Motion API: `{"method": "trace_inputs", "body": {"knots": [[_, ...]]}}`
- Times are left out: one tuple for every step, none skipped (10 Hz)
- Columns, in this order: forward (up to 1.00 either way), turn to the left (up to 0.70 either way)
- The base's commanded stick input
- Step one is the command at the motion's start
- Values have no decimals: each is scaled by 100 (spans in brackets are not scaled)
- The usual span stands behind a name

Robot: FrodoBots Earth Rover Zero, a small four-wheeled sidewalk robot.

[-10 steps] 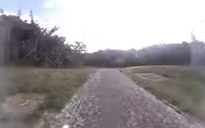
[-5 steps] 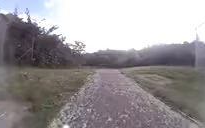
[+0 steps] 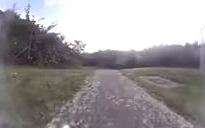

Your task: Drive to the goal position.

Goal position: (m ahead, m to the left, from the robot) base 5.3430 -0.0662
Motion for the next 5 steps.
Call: {"method": "trace_inputs", "body": {"knots": [[100,0],[100,0],[100,-9],[100,-16],[100,0]]}}
